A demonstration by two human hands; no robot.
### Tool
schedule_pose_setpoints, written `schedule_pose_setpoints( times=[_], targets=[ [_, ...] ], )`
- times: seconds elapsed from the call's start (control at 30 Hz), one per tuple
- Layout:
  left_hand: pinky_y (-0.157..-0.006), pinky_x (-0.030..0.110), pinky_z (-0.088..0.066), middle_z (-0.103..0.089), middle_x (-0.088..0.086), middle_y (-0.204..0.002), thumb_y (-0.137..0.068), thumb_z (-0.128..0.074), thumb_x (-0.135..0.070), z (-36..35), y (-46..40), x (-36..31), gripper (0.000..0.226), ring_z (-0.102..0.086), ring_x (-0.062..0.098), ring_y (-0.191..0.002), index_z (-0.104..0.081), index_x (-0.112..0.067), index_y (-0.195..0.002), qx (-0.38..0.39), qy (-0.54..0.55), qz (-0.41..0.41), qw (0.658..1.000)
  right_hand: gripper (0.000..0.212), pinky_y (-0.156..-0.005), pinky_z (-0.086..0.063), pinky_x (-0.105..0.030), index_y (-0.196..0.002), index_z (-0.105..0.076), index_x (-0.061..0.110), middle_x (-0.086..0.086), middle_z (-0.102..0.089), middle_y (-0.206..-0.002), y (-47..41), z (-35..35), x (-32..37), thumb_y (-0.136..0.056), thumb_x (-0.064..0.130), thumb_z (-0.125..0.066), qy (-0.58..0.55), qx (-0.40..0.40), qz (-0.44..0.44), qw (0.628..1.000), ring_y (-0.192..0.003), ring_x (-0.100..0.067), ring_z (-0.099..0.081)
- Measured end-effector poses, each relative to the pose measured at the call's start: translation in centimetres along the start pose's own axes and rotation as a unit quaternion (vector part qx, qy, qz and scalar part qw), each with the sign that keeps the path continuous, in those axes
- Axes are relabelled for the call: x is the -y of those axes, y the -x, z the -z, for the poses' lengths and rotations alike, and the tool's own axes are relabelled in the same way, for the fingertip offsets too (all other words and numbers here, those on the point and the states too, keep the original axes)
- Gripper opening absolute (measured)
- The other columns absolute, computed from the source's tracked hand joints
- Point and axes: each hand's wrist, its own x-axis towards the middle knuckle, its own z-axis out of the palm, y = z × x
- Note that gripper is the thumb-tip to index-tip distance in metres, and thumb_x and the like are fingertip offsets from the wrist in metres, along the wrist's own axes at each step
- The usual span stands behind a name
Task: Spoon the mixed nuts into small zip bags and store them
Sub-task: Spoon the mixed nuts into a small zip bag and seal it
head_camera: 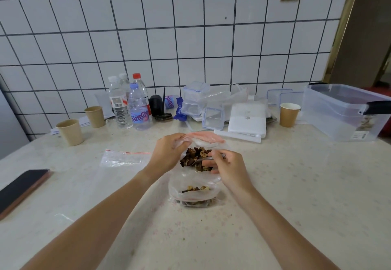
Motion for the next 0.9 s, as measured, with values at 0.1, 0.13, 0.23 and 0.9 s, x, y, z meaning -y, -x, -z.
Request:
schedule_pose_setpoints(
  times=[0.1,0.13,0.23,0.9],
  targets=[
    [-0.070,0.017,-0.046,-0.066,-0.020,-0.096,-0.100,-0.064,-0.041,0.4,0.1,-0.1,0.032,-0.064,-0.003,-0.087,-0.072,-0.022,-0.123,0.000,-0.007,-0.003,1.000,0.024,-0.068,-0.060,-0.022,-0.106,-0.074,0.012,0.000,-0.081,-0.086,-0.1,0.1,0.2,-0.108,0.021,-0.052,-0.016,-0.004,-0.014,1.000,-0.081,-0.007,-0.076],
    [-0.071,0.017,-0.046,-0.067,-0.018,-0.097,-0.100,-0.064,-0.041,0.6,0.0,-0.1,0.031,-0.067,0.004,-0.091,-0.072,-0.022,-0.122,-0.002,-0.011,-0.002,1.000,0.025,-0.065,-0.060,-0.022,-0.105,-0.073,0.010,-0.002,-0.081,-0.084,-0.1,0.2,0.4,-0.108,0.021,-0.051,-0.025,-0.008,-0.016,1.000,-0.078,-0.009,-0.077],
    [-0.079,0.017,-0.044,-0.073,-0.007,-0.116,-0.098,-0.063,-0.044,1.2,0.0,-0.1,0.040,-0.066,0.013,-0.106,-0.069,-0.021,-0.131,0.005,-0.045,0.004,0.999,0.028,-0.063,-0.061,-0.028,-0.099,-0.071,0.008,-0.006,-0.079,-0.079,-0.2,0.7,1.0,-0.108,0.024,-0.049,-0.044,-0.032,-0.013,0.998,-0.075,-0.017,-0.077],
    [-0.062,0.021,-0.045,-0.074,-0.007,-0.066,-0.092,-0.057,-0.067,5.4,9.5,-2.4,0.037,-0.068,0.000,-0.061,-0.073,-0.034,-0.089,0.122,-0.042,0.114,0.985,0.037,-0.049,-0.054,-0.032,-0.084,-0.059,0.006,-0.019,-0.069,-0.061,0.2,3.5,3.6,-0.109,0.027,-0.041,-0.128,-0.007,-0.019,0.992,-0.058,-0.037,-0.073]
  ],
)
